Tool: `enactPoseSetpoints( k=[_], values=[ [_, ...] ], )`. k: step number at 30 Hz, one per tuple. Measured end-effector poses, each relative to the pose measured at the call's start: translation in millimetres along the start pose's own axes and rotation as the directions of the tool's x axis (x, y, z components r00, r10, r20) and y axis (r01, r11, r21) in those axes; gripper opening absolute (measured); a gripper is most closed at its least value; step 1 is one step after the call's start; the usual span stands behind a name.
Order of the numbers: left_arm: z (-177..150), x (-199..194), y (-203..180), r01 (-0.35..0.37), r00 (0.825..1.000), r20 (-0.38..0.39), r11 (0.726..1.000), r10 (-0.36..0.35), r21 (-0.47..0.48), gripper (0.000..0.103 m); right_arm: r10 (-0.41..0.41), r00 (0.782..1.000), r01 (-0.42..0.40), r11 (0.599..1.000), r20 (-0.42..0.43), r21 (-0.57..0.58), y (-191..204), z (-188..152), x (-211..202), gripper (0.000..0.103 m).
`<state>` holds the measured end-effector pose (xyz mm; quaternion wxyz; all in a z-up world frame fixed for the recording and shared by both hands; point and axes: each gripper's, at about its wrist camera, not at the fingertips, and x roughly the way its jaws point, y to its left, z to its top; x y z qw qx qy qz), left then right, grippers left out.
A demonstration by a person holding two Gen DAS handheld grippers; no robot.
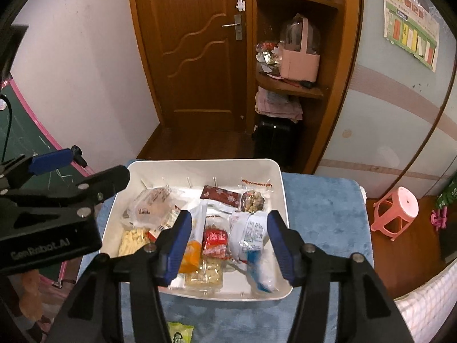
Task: Organize snacks
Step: 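Lower both packs into the white bin and open both tools, then withdraw both tools from the bin toward the last two snacks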
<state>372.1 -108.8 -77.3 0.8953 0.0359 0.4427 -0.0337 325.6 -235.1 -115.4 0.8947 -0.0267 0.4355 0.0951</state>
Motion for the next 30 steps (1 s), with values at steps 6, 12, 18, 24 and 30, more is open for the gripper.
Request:
enactPoseSetpoints(
  k=[6, 12, 18, 24, 30],
  values=[
    [-7.4, -1.5, 5.6, 0.004, 1.000, -0.006, 1.000, -0.004, -0.005, 0.092, 0.000, 1.000, 0.000, 1.000, -0.003, 0.007, 0.6, -2.6, -3.7, 0.056],
    [-13.3, -11.4, 10.9, 0.000, 1.000, 0.001, 1.000, 0.000, -0.010, 0.092, -0.001, 1.000, 0.001, 1.000, -0.002, 0.009, 7.4, -7.0, -9.3, 0.056],
    [-20.3, -23.6, 20.2, 0.004, 1.000, 0.007, 1.000, -0.004, -0.023, 0.092, 0.008, 1.000, -0.008, 1.000, 0.002, 0.014, 16.4, -12.3, -17.0, 0.056],
    [-31.9, -43.7, 31.4, 0.001, 1.000, 0.026, 1.000, -0.001, -0.026, 0.092, 0.016, 1.000, -0.016, 1.000, 0.018, 0.017, 26.4, -18.5, -28.3, 0.056],
    [-44.9, -62.5, 42.5, 0.000, 0.999, 0.041, 1.000, 0.001, -0.023, 0.092, 0.028, 0.999, -0.029, 0.999, 0.038, 0.020, 40.1, -29.6, -43.8, 0.056]
  ],
)
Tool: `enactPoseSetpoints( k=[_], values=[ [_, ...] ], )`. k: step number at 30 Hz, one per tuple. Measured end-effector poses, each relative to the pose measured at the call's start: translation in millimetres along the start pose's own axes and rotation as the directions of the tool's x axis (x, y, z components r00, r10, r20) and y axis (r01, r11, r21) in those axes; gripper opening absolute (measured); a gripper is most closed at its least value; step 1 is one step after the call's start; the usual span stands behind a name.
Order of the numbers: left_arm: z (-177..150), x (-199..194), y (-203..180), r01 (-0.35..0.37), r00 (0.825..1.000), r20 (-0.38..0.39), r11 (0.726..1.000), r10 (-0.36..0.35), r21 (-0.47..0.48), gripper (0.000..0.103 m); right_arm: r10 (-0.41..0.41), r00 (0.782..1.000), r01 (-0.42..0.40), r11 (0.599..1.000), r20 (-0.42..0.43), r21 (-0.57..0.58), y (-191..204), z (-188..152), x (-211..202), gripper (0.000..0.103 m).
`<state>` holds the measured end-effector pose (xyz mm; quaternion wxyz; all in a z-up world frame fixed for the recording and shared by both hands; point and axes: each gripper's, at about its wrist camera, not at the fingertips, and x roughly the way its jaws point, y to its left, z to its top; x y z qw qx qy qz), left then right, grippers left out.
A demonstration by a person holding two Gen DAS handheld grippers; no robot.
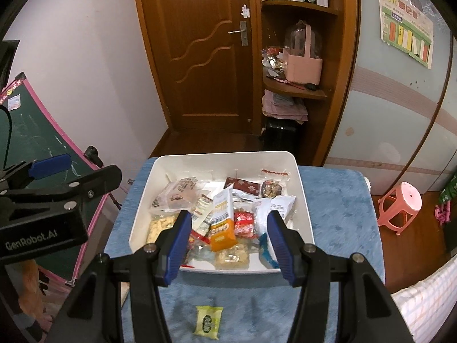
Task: Organize snacks
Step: 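Withdraw both tools from the bin toward the last two snacks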
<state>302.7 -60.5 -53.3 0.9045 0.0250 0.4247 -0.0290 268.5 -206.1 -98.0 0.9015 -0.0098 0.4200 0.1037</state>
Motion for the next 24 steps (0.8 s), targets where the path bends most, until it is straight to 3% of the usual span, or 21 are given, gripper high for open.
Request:
enactPoseSetpoints(
  k=[11, 24],
  values=[
    [-43.1, -27.6, 31.8, -0.036, 0.999, 0.015, 0.999, 0.037, -0.026, 0.092, 0.032, 0.999, -0.032, 0.999, -0.027, 0.020, 18.9, -29.2, -7.6, 0.056],
    [-105.3, -21.1, 70.5, -0.097, 0.993, -0.082, 0.992, 0.090, -0.077, 0.092, 0.075, 0.988, -0.068, 0.996, -0.131, 0.056, 28.6, -78.5, 8.5, 0.056]
  ],
)
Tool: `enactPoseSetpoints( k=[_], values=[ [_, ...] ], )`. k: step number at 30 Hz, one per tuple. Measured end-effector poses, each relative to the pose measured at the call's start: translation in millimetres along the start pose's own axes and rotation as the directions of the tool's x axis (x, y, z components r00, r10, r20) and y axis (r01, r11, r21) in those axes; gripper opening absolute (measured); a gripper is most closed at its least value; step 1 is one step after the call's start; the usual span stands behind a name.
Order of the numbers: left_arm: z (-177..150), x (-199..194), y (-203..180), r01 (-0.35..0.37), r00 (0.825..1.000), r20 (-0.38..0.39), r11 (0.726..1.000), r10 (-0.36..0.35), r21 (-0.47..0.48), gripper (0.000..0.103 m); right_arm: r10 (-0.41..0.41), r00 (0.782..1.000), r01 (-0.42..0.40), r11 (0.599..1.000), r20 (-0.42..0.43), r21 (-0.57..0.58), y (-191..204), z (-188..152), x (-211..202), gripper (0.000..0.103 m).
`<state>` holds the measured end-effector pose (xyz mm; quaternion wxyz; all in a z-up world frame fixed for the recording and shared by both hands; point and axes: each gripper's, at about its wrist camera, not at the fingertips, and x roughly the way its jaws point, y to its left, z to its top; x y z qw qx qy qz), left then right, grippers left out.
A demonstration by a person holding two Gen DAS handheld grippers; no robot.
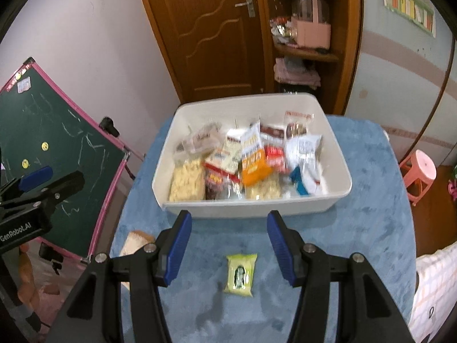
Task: Organize snacks
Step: 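Withdraw both tools from the bin toward the last two snacks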
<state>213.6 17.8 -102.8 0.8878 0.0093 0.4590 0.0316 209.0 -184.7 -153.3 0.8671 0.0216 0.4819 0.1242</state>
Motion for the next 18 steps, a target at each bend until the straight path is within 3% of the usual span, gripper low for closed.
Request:
enactPoseSetpoints(
  k=[7, 18],
  values=[
    [-41.4, 31.4, 24.0, -0.038, 0.992, -0.119, 0.999, 0.033, -0.039, 0.092, -0.008, 0.996, 0.010, 1.000, -0.090, 0.024, -10.8, -31.6, 23.0, 0.056],
    [-111.2, 97.1, 35.7, -0.072, 0.945, -0.322, 0.997, 0.060, -0.027, 0.092, -0.012, 0.973, 0.023, 0.999, -0.230, 0.049, -20.3, -77.8, 65.4, 0.056]
  ],
)
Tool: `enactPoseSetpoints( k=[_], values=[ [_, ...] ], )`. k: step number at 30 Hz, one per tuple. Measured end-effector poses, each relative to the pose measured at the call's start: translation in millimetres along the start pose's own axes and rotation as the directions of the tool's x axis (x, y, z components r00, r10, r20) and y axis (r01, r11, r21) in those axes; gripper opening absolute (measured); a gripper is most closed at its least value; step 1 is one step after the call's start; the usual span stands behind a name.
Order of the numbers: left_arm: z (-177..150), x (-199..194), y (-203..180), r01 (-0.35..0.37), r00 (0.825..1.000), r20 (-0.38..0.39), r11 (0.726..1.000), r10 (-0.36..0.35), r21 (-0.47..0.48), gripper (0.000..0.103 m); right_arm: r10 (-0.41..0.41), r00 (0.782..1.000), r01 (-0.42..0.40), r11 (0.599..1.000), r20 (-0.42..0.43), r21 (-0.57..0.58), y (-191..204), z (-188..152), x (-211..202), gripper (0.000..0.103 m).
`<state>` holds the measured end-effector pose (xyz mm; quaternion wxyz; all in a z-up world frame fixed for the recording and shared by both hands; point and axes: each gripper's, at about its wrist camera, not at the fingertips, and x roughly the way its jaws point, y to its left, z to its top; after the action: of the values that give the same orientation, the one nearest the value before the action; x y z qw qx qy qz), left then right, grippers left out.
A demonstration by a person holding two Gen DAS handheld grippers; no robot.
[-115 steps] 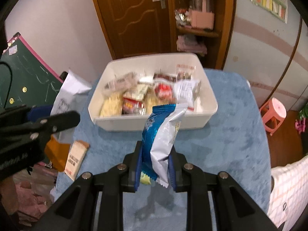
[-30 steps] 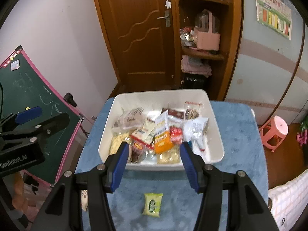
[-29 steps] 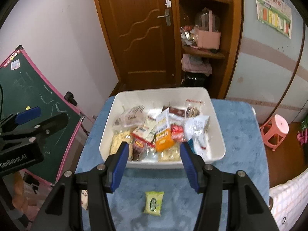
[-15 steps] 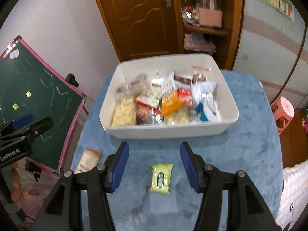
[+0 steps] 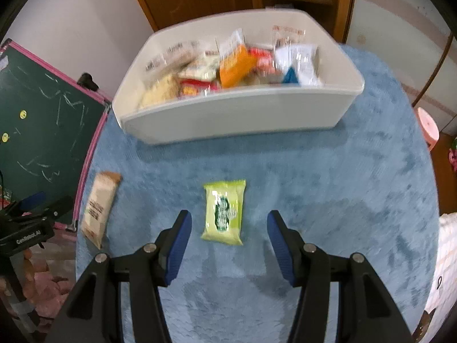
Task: Organize snacks
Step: 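Withdraw both tools from the bin toward the last two snacks, then grasp the beige biscuit pack with the left tool while the right tool grasps the green pastry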
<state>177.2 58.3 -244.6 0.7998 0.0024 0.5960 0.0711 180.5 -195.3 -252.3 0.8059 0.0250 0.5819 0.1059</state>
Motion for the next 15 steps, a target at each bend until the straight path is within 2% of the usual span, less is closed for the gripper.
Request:
enactPoseSetpoints(
  k=[10, 15],
  values=[
    [-11.2, 51.0, -16.7, -0.014, 0.995, -0.099, 0.998, 0.020, 0.069, 0.092, -0.004, 0.996, 0.005, 1.000, -0.091, 0.011, -2.5, -10.8, 41.0, 0.056],
    [-5.9, 58.7, -21.9, -0.020, 0.995, -0.096, 0.996, 0.029, 0.088, 0.090, -0.012, 0.993, 0.014, 1.000, -0.115, 0.014, -0.3, -8.6, 56.3, 0.056]
  ],
)
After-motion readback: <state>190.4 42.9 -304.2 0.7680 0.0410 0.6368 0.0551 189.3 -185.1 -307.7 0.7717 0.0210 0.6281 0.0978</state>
